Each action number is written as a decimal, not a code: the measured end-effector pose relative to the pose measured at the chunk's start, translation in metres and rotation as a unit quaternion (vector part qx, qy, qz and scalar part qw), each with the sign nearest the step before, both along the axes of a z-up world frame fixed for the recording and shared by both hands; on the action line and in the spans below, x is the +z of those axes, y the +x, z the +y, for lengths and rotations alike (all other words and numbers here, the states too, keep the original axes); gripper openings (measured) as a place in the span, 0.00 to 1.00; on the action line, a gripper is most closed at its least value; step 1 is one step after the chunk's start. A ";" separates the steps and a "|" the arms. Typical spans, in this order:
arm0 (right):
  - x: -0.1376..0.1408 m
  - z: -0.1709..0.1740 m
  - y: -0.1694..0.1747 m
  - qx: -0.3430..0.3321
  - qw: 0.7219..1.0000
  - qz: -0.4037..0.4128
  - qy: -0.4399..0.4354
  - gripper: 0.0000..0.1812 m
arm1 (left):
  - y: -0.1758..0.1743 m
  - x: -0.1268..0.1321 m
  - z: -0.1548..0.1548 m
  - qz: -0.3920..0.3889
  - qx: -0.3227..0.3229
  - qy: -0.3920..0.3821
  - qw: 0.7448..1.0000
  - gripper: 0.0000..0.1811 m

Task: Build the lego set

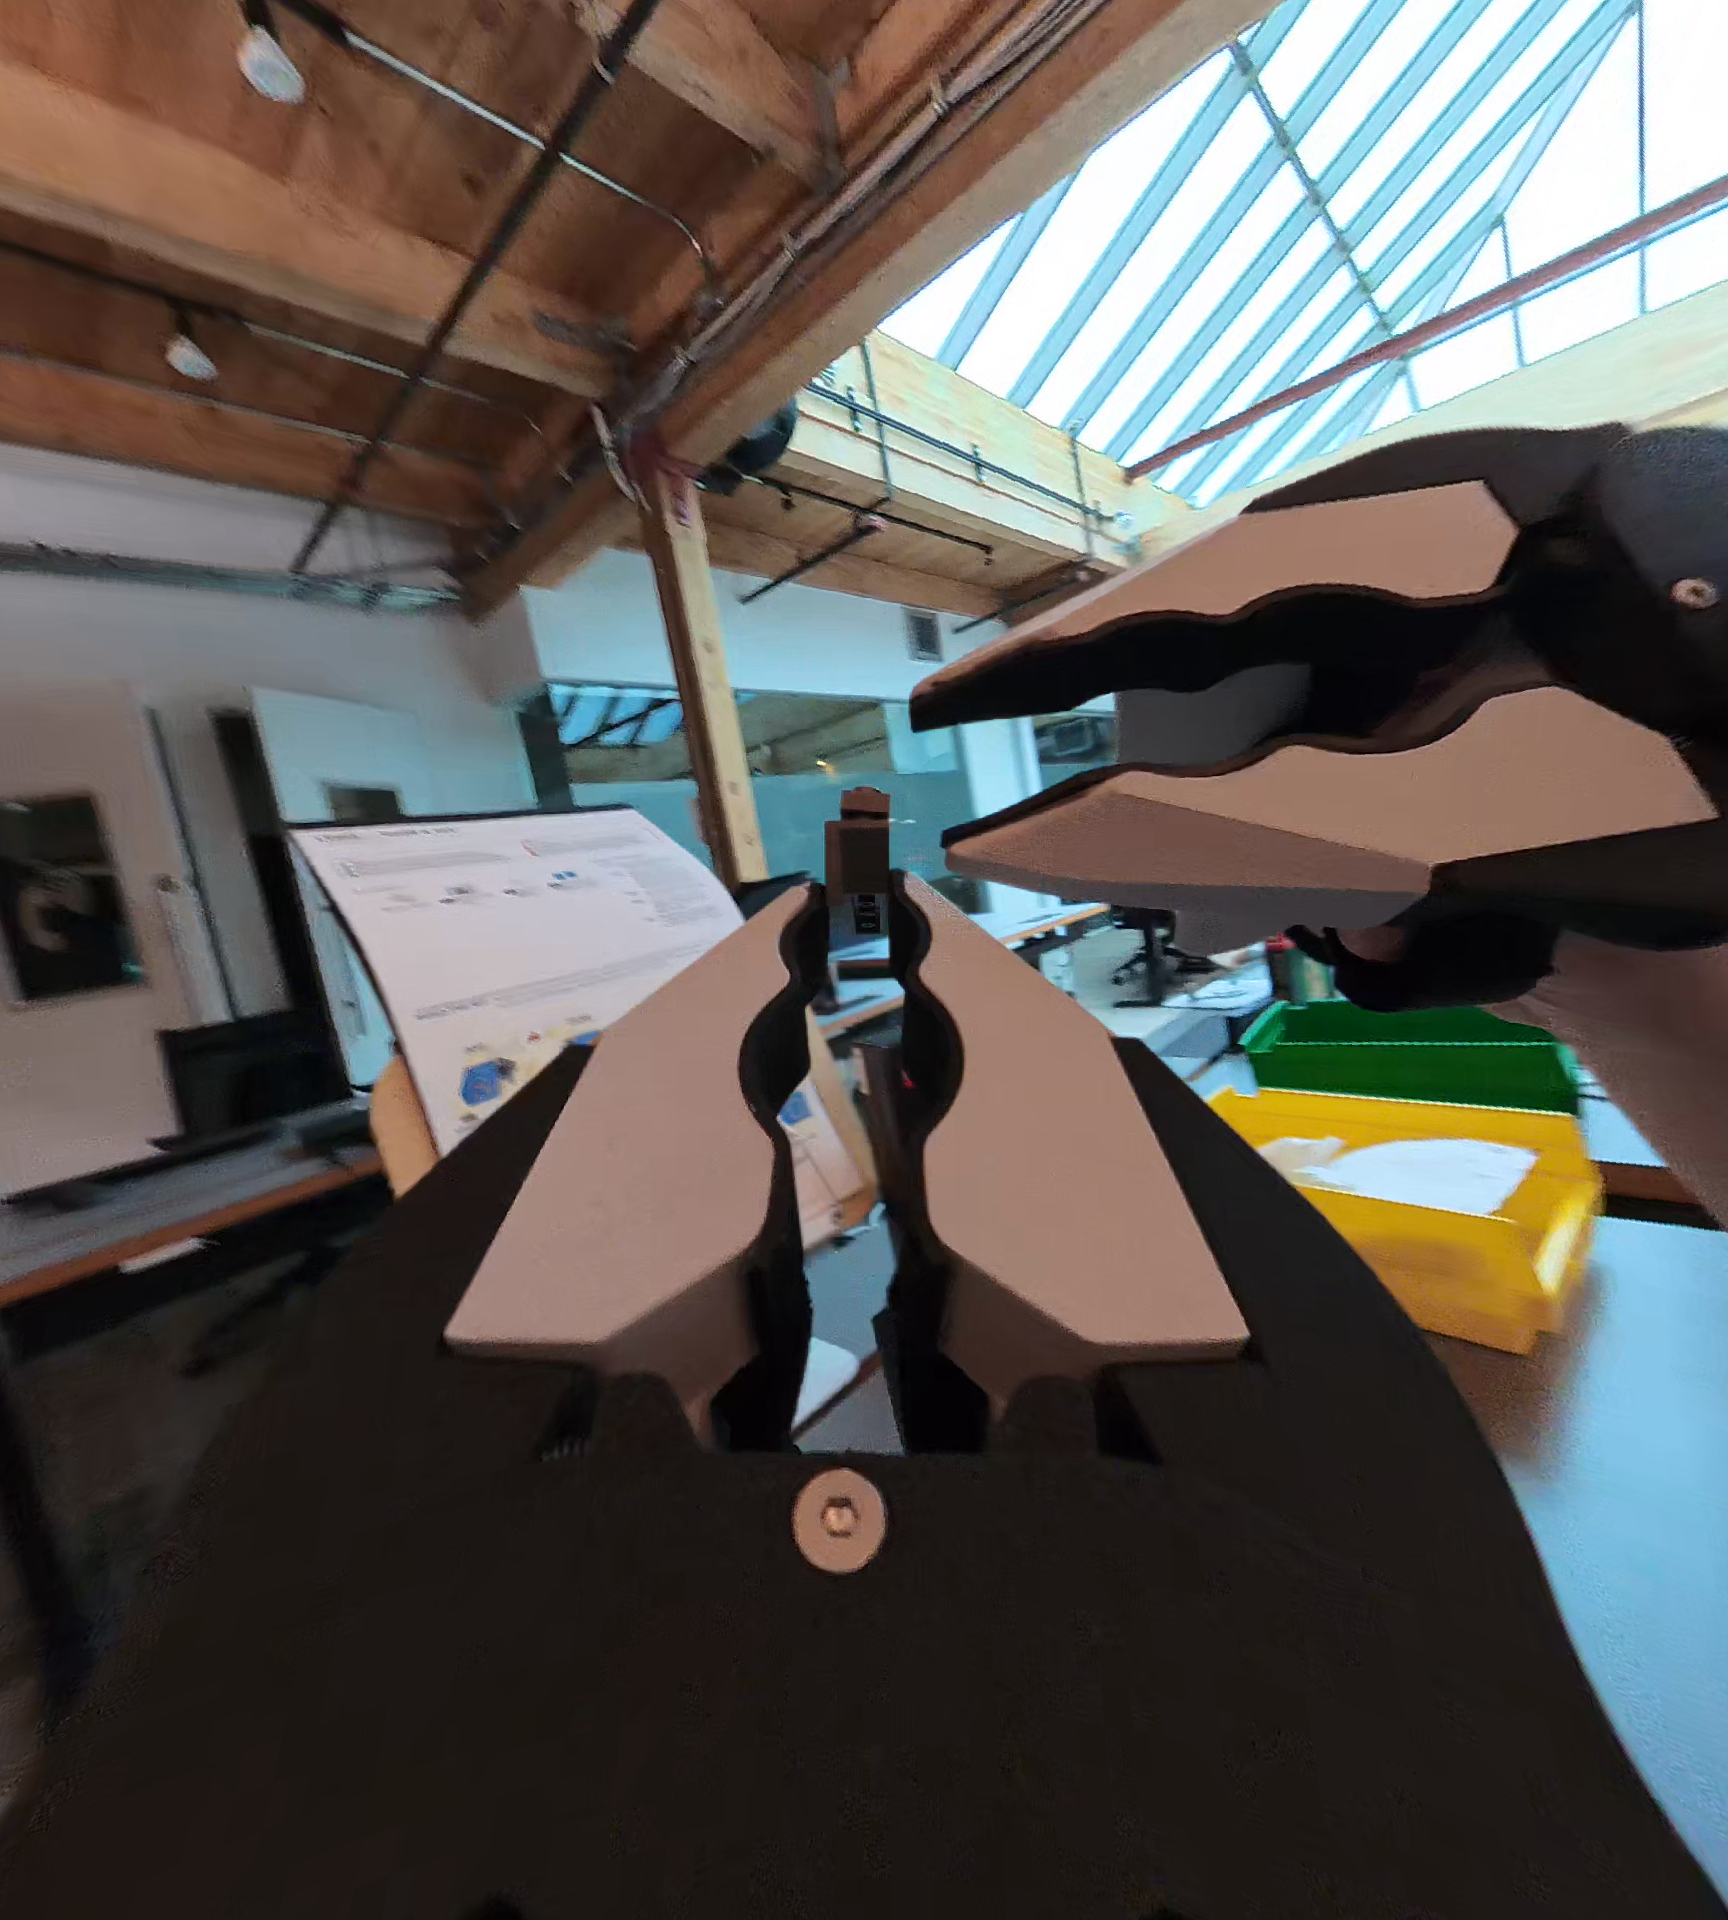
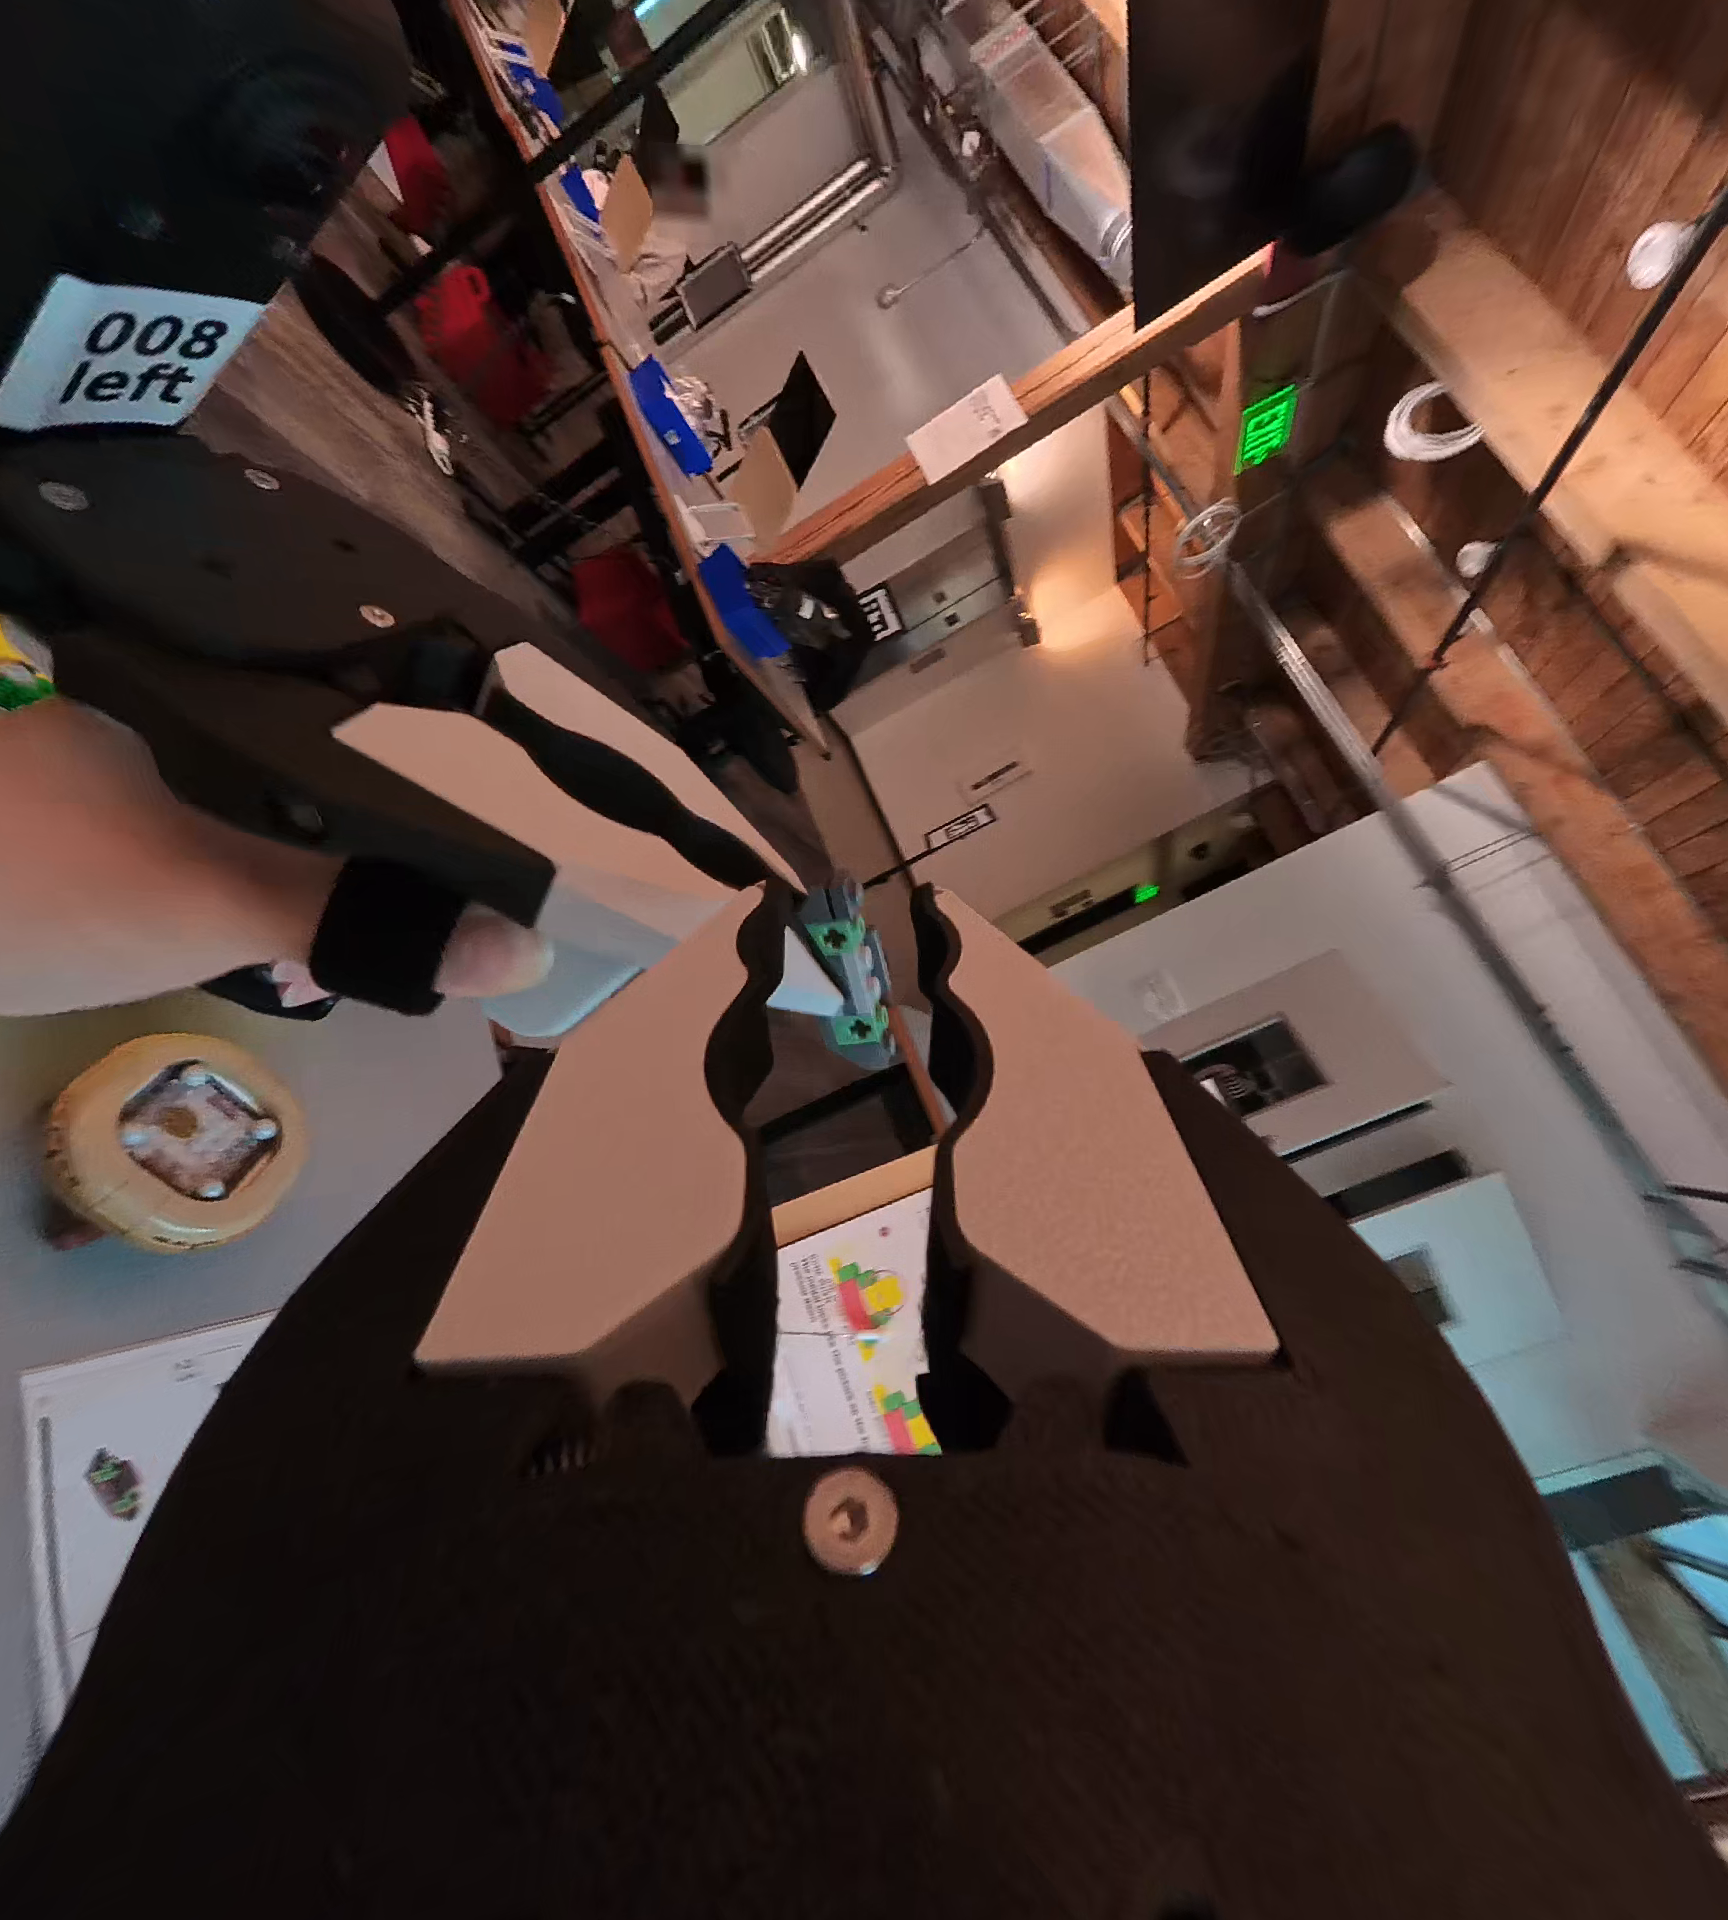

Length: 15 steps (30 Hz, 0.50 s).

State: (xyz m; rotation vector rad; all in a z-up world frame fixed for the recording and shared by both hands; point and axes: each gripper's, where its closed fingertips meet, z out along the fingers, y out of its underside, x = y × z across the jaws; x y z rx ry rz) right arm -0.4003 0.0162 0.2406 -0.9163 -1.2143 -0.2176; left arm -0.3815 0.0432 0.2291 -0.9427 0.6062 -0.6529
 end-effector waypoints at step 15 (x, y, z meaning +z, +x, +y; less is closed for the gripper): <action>0.002 -0.008 -0.001 0.015 1.000 0.009 0.021 0.13 | 0.006 -0.002 -0.007 0.025 0.075 0.048 0.996 0.05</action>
